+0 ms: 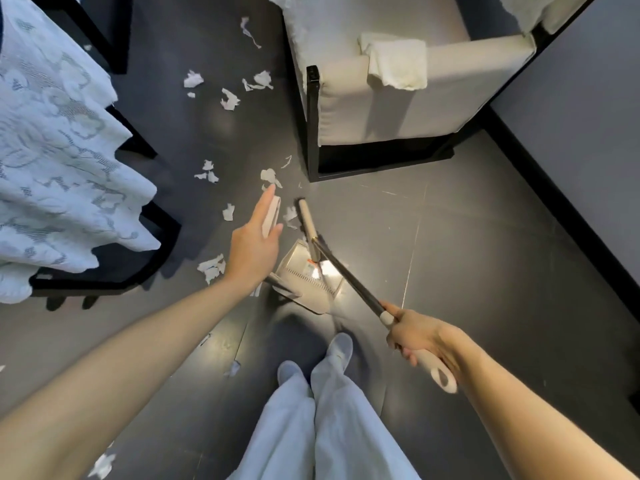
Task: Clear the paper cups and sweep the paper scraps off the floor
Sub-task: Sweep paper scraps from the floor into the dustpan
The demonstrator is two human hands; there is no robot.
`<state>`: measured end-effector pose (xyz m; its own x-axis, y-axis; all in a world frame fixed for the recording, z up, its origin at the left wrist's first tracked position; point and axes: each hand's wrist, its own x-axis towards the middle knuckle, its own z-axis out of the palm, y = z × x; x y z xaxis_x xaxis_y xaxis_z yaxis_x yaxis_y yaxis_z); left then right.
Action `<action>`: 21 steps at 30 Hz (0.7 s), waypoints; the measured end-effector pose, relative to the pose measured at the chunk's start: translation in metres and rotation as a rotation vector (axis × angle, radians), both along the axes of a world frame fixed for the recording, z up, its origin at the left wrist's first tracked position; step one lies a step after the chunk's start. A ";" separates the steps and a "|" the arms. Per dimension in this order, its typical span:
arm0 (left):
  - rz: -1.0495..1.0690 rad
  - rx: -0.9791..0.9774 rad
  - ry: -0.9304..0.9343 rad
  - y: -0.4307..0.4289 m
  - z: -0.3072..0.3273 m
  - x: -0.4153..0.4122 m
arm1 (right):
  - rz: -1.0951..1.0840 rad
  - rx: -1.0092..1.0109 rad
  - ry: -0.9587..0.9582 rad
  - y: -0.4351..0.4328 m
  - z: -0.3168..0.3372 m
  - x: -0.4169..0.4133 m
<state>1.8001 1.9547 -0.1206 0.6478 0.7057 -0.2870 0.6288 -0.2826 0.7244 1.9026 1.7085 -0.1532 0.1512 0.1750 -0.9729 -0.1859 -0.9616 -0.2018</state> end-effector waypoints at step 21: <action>0.319 -0.026 -0.143 0.032 0.005 -0.064 | 0.273 0.271 -0.359 0.125 0.054 0.085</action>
